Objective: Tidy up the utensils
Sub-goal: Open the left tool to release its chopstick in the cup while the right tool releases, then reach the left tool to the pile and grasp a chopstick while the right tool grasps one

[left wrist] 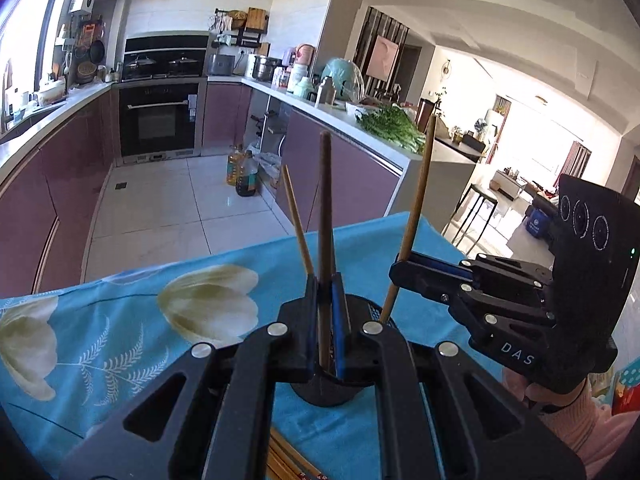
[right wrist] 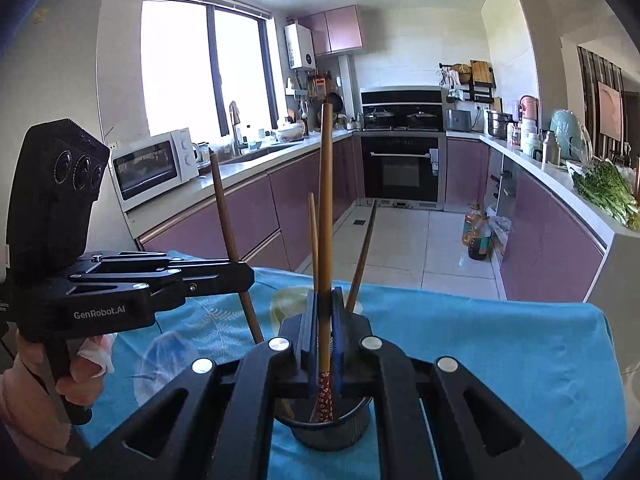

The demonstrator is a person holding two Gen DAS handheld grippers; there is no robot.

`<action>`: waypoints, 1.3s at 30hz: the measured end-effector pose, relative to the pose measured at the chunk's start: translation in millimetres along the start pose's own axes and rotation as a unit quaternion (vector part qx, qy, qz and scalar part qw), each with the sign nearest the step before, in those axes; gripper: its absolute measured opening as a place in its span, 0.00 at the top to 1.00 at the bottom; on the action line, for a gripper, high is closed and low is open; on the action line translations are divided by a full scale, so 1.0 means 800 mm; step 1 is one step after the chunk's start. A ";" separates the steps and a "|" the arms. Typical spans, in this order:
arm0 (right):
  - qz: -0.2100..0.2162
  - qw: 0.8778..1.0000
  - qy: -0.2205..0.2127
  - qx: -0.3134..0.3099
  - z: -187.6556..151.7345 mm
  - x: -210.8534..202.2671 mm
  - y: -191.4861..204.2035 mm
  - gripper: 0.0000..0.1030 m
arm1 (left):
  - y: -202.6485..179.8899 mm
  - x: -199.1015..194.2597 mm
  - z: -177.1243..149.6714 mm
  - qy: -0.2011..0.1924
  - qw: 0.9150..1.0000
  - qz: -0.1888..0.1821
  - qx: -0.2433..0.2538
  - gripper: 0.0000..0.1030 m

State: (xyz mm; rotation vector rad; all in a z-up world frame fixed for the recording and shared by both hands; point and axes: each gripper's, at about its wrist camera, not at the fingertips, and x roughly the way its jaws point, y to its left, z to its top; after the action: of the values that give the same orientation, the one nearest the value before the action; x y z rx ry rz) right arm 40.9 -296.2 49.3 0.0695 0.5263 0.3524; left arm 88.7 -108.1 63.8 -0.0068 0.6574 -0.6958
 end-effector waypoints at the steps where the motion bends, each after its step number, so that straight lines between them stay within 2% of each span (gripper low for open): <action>1: 0.002 1.000 0.010 0.004 -0.003 0.005 -0.003 0.95 | 0.002 0.006 -0.002 0.006 1.000 -0.001 0.000 0.93; 9: 0.004 0.998 0.061 0.024 -0.013 0.038 -0.011 0.94 | 0.010 0.025 0.006 0.019 1.000 0.000 0.002 0.93; 15: 0.002 0.997 0.068 0.041 -0.011 0.046 -0.010 0.92 | 0.020 0.047 0.010 0.033 0.999 0.006 -0.006 0.92; 21: 0.005 0.997 0.060 0.053 -0.011 0.045 -0.011 0.89 | 0.027 0.055 0.000 0.035 0.999 0.014 -0.020 0.85; 23: 0.007 0.997 0.052 0.051 -0.012 0.039 -0.008 0.84 | 0.030 0.047 -0.005 0.023 0.999 0.022 -0.022 0.69; 26: 0.014 0.998 0.037 0.050 -0.013 0.025 -0.004 0.76 | 0.032 0.025 -0.012 -0.001 0.999 0.032 -0.026 0.57; 27: 0.019 0.998 0.031 0.046 -0.014 0.018 -0.001 0.74 | 0.032 0.015 -0.014 -0.010 0.999 0.036 -0.026 0.56; 29: 0.028 0.999 0.022 0.037 -0.017 0.006 0.007 0.70 | 0.032 -0.006 -0.023 -0.031 0.998 0.044 -0.023 0.42; 31: 0.039 0.999 0.012 0.021 -0.021 -0.007 0.020 0.63 | 0.032 -0.026 -0.034 -0.051 0.996 0.068 -0.019 0.30; 35: 0.076 0.997 0.004 -0.011 -0.035 -0.027 0.050 0.54 | 0.037 -0.056 -0.058 -0.067 0.993 0.095 -0.013 0.17; 39: 0.099 0.994 0.034 -0.019 -0.058 -0.018 0.070 0.52 | 0.044 -0.066 -0.088 -0.058 0.991 0.119 -0.017 0.10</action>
State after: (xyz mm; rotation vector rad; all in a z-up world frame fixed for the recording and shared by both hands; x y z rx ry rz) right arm -11.4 -250.0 24.5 0.0733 0.5822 0.5595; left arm 39.5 -34.9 29.2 0.0003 0.5483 -0.4500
